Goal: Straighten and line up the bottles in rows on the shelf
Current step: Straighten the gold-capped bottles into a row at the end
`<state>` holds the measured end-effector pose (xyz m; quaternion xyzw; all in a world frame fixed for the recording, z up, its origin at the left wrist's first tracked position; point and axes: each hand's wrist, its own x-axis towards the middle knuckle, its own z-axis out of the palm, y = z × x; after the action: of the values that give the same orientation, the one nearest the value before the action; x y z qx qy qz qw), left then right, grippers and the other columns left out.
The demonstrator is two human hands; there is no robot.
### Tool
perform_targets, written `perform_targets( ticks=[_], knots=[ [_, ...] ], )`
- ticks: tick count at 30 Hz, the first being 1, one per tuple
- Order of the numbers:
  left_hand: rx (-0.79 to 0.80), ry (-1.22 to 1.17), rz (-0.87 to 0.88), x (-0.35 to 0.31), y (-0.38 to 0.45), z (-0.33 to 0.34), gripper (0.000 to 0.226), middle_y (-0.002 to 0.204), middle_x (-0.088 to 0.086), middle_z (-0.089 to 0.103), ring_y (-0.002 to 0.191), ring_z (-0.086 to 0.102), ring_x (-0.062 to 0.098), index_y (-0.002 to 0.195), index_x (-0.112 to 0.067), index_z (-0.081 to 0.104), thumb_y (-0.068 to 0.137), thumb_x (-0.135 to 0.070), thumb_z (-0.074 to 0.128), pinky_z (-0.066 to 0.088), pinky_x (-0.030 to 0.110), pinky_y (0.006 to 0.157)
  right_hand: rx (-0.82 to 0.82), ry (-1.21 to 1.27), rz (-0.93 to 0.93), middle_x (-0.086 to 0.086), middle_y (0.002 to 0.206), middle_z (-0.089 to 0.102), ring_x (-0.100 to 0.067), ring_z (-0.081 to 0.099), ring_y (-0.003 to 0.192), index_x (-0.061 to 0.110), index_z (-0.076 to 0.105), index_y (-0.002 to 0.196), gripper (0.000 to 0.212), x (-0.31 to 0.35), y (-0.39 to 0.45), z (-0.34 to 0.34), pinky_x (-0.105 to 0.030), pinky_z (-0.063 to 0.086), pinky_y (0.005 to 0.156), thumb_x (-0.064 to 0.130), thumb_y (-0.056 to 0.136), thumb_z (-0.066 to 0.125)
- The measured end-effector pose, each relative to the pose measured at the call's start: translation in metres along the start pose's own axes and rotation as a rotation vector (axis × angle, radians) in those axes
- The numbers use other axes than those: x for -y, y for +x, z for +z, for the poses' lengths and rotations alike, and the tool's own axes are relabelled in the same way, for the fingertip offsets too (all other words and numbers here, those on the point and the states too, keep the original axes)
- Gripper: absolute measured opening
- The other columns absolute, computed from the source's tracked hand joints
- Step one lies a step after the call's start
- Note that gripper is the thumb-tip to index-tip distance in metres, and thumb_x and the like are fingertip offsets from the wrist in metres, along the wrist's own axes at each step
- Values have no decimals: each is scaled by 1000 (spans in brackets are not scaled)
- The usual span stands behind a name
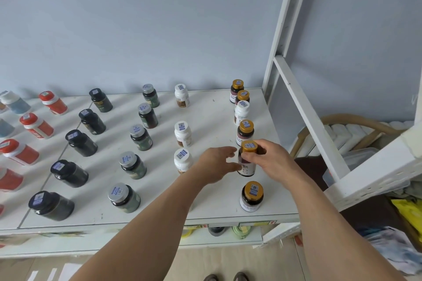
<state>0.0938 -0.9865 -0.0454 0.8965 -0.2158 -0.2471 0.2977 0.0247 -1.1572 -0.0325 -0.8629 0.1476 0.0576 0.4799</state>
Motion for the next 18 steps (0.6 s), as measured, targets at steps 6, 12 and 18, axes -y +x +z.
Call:
perform_targets(
  ticks=[6, 12, 18],
  knots=[
    [-15, 295, 67, 7, 0, -1, 58, 145, -7, 49, 131, 47, 18, 147, -30, 37, 94, -42, 58, 42, 34, 105, 46, 136, 71, 12, 107, 71, -11, 63, 106, 30, 64, 117, 40, -22, -1, 14, -33, 49, 96, 29, 80, 80],
    [-35, 300, 106, 6, 1, -2, 57, 148, -6, 46, 133, 45, 19, 147, -29, 37, 95, -40, 57, 39, 34, 107, 50, 177, 100, 14, 112, 70, -8, 62, 112, 34, 60, 124, 53, -30, -3, 18, -37, 47, 104, 28, 77, 84],
    [-73, 220, 111, 5, 6, -13, 56, 143, -6, 51, 127, 51, 18, 146, -28, 40, 94, -42, 58, 44, 34, 103, -69, 279, 110, 12, 134, 57, -7, 50, 126, 29, 55, 134, 51, -11, 1, 1, -27, 37, 98, 42, 87, 69]
  ],
)
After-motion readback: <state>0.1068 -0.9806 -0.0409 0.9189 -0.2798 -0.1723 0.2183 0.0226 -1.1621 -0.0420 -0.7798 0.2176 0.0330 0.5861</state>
